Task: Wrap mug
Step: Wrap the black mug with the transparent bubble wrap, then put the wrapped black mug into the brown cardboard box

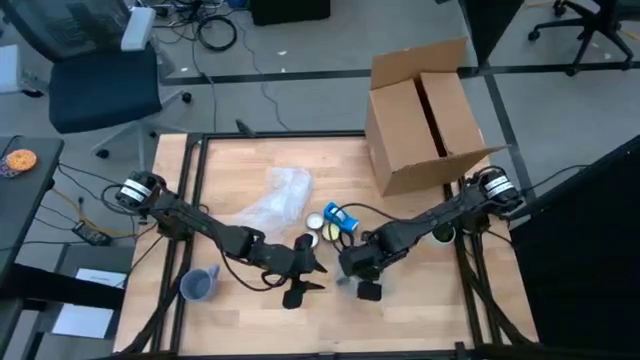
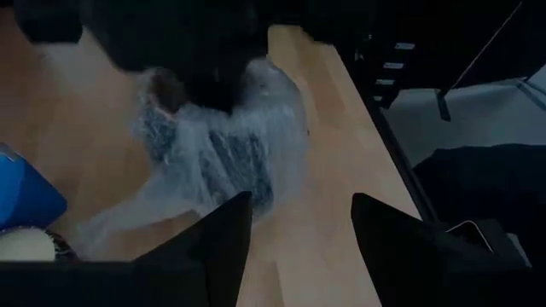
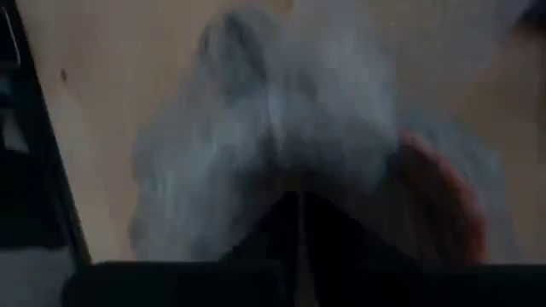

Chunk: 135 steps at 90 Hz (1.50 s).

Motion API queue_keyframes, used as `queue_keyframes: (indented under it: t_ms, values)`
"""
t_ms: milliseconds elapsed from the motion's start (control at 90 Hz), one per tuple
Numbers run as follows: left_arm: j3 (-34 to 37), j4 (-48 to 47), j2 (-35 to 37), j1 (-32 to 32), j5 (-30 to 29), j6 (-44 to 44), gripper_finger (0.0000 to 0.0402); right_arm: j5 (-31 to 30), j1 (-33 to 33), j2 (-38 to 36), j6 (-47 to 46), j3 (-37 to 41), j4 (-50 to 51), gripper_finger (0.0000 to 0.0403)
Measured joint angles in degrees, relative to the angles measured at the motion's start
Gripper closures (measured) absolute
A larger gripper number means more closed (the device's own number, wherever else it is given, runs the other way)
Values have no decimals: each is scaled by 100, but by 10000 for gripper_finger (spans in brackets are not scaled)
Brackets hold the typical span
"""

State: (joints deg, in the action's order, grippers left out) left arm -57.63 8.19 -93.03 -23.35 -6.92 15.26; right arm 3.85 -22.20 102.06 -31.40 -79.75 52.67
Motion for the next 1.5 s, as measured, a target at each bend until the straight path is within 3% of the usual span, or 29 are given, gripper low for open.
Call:
queue_keyframes:
  t_ms: [311, 489, 978, 1144, 1278, 1500]
  values:
    - [0, -22, 0, 0, -70, -87, 214, -1055, -229, -7, 467, -985, 803, 401]
    - [0, -23, 0, 0, -109, -155, 214, -1180, -482, -20, 906, -1177, 738, 377]
    - [0, 4, 2, 0, -107, -155, 214, -1134, -1207, -22, 148, -904, 385, 168]
    - [0, 7, 4, 0, -107, -155, 214, -1166, -1263, 84, 278, -791, 332, 118]
    - [0, 7, 4, 0, -103, -155, 214, -1370, -1235, 92, 239, -238, -107, 112]
    - [0, 0, 4, 0, -103, -148, 214, -1369, -969, 90, 192, 636, -971, 140]
